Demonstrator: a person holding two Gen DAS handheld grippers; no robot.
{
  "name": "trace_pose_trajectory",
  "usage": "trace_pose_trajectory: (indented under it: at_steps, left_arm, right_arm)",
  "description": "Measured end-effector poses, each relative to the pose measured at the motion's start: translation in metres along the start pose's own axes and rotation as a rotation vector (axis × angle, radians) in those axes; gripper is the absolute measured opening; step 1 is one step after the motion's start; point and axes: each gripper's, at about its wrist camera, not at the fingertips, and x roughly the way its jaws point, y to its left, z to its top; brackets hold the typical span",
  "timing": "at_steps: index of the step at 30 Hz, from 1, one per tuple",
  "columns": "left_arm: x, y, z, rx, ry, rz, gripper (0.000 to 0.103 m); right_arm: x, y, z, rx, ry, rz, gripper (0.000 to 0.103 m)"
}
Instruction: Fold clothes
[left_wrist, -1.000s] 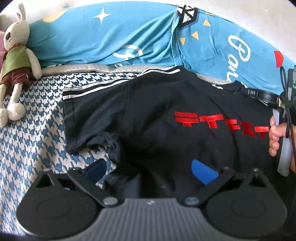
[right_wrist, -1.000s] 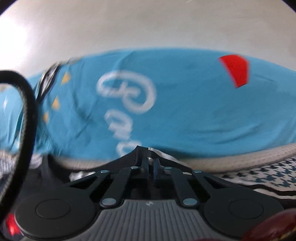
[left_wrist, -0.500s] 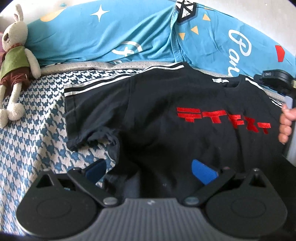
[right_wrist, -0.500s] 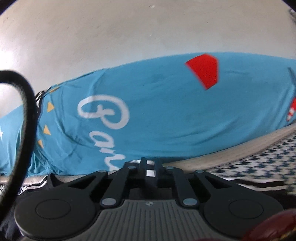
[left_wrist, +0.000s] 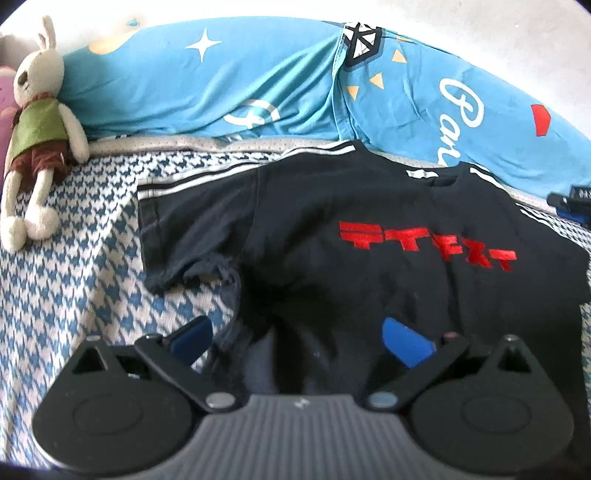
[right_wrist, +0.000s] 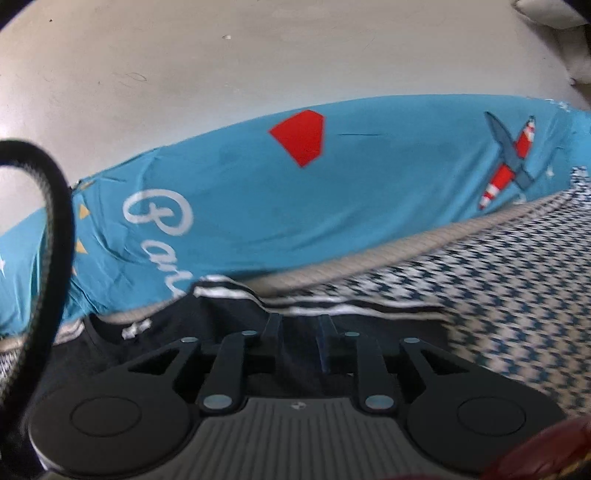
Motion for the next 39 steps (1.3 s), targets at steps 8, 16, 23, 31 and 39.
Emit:
trace_pose_trajectory:
  at_steps: [8, 16, 23, 31, 39]
  left_arm:
    - [-0.022, 0.011, -0.007, -0.043, -0.026, 0.005, 0.103]
    - [-0.029, 0.024, 0.000, -0.120, -0.038, -0.006, 0.103]
    - [-0.022, 0.021, -0.001, -0.126, -0.017, -0.009, 0.103]
    - [-0.014, 0.030, -0.005, -0.140, 0.021, 0.009, 0.103]
    - [-0.011, 0.062, -0.002, -0.246, 0.040, 0.061, 0.103]
  right_arm:
    - [-0.027, -0.049, -0.025, 0.077, 0.056, -0.067, 0.035]
    - [-0.021, -0.080, -0.039, 0.214, 0.119, -0.079, 0.049]
    - [-0.007, -0.084, -0.046, 0.339, 0.128, -0.039, 0.055]
    - [0.001, -0.067, -0.047, 0.295, 0.089, -0.036, 0.012]
    - [-0.022, -0.048, -0.037, 0.185, -0.039, -0.217, 0.010]
